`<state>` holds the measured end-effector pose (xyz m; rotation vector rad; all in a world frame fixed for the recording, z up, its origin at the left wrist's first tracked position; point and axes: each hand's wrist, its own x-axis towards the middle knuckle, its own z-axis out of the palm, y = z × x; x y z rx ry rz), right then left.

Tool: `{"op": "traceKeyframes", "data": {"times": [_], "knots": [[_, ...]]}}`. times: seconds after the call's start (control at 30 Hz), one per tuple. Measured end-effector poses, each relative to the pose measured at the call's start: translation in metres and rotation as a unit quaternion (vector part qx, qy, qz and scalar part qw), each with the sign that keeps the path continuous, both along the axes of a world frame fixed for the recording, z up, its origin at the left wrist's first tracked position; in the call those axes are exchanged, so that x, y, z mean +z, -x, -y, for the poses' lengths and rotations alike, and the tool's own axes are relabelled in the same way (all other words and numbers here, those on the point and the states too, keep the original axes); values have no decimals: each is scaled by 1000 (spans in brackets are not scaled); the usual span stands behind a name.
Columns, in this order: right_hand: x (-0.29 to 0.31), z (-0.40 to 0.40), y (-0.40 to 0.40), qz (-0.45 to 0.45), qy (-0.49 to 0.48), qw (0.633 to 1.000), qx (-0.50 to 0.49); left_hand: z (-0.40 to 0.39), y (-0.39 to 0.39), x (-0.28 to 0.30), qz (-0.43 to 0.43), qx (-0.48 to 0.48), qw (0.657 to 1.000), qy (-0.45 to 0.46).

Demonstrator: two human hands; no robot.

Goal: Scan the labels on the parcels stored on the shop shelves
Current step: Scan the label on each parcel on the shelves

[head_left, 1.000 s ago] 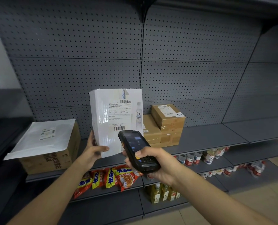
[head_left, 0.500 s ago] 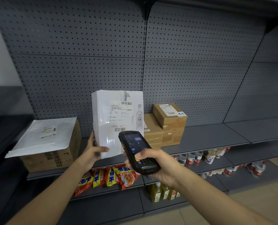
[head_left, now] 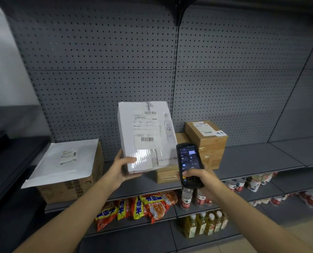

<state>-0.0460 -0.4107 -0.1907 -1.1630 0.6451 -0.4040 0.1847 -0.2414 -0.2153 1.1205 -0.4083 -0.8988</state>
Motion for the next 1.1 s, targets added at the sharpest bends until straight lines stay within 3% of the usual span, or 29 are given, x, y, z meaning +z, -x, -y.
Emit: {"op": "traceKeyframes", "data": {"times": [0.3, 0.6, 1.1], "knots": [[-10, 57, -23, -8, 47, 998, -27, 70, -4, 12, -122, 45, 991, -21], [-23, 163, -53, -32, 53, 998, -24, 169, -22, 17, -87, 13, 988, -124], [-42, 251, -99, -77, 54, 995, -15, 260, -49, -3, -145, 43, 975, -161]]}}
